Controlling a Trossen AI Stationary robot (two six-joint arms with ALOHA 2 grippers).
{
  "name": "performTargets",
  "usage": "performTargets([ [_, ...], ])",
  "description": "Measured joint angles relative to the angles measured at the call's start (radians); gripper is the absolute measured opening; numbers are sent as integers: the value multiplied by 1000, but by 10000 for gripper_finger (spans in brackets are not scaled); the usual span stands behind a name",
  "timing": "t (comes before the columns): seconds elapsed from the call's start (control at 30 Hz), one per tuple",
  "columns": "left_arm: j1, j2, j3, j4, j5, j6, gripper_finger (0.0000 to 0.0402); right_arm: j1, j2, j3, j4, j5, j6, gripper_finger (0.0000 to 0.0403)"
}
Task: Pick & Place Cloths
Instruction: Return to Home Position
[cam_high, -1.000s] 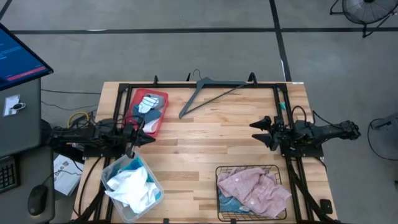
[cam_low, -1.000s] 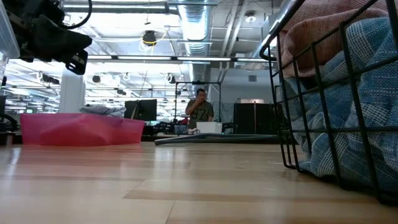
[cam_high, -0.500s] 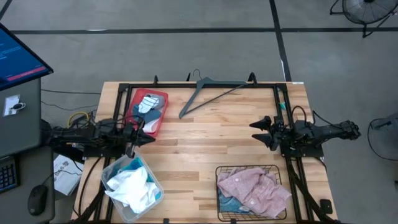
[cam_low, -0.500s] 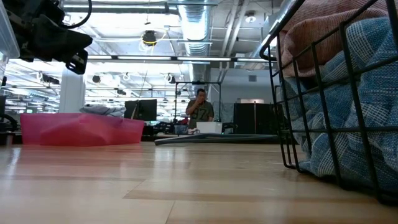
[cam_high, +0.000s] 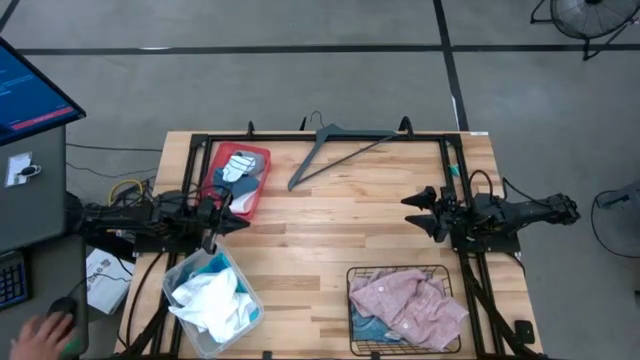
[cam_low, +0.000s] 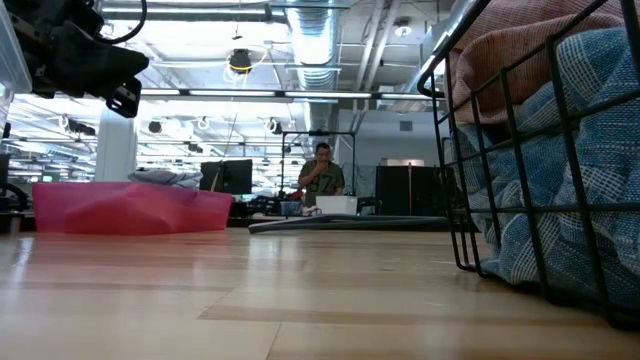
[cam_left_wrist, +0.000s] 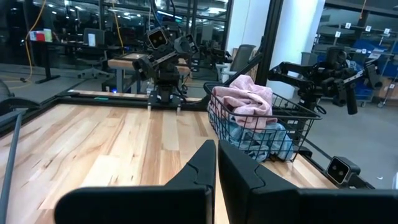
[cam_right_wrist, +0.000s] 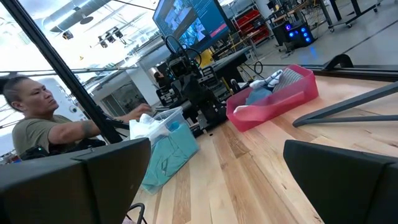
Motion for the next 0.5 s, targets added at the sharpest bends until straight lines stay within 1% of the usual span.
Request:
performTargets([
  [0.5,0,-27,1,4,1,0,1,0,0,0,0,0,0,363],
])
